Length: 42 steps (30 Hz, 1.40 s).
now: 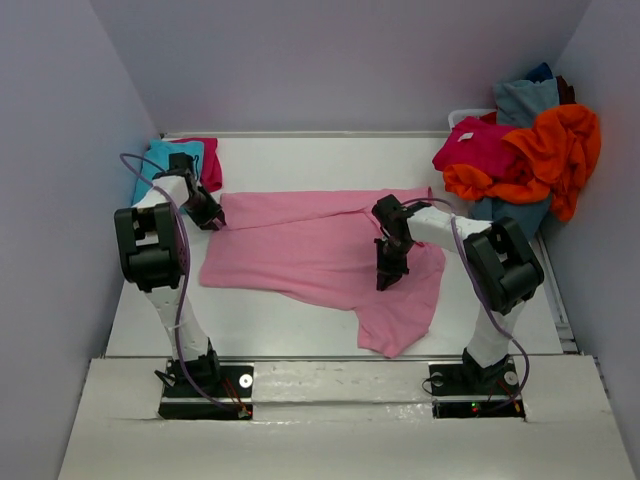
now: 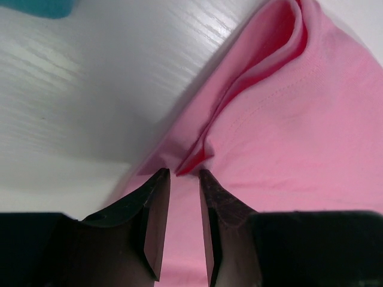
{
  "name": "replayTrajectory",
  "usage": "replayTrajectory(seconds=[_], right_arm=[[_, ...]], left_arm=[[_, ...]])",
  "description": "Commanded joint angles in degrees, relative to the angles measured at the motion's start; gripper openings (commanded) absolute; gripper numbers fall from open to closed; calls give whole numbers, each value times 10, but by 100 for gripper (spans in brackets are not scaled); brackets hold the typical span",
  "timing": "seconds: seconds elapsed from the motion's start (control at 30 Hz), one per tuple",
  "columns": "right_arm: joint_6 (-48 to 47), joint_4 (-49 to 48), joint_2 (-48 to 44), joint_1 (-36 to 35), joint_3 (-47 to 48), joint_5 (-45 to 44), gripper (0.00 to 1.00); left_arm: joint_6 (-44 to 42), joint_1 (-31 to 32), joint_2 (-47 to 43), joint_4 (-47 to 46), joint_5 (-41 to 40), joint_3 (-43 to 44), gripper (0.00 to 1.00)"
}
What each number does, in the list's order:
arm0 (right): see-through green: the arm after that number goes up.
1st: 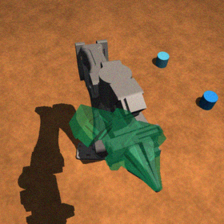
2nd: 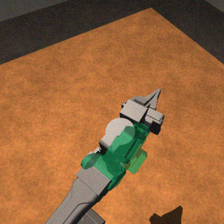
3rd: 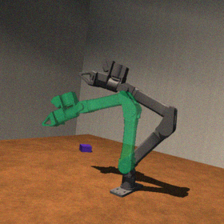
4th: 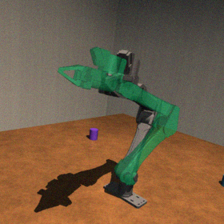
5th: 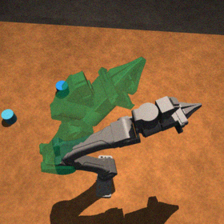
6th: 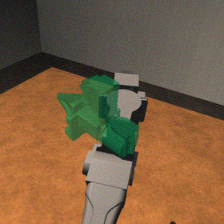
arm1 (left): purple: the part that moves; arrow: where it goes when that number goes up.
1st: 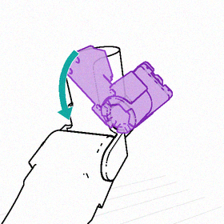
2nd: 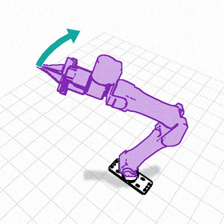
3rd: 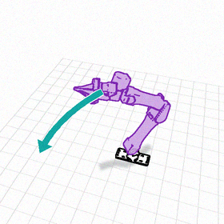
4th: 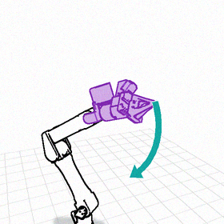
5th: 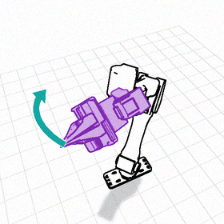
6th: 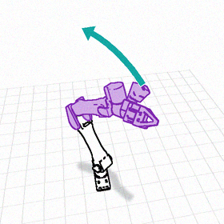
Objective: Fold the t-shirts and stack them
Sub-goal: Smooth out the 1/3-folded T-shirt at the center of the board.
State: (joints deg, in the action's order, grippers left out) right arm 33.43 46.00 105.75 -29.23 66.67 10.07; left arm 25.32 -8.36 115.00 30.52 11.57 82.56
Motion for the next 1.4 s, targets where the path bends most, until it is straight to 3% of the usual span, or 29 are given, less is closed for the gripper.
replayTrajectory(seconds=[0.0, 0.47, 0.8, 1.37], right_arm=[[-3, -5, 34, -4, -20, -22, 20], [0, -8, 31, -4, -26, -21, 20], [-1, -10, 28, -4, -28, -19, 20], [1, -14, 25, -4, -33, -15, 20]], left_arm=[[-3, -2, -59, 1, 6, -16, 38], [-4, -2, -62, -6, 21, -33, 38], [-4, -2, -51, -18, 18, -51, 46], [-5, -2, -20, -26, 25, -38, 42]])
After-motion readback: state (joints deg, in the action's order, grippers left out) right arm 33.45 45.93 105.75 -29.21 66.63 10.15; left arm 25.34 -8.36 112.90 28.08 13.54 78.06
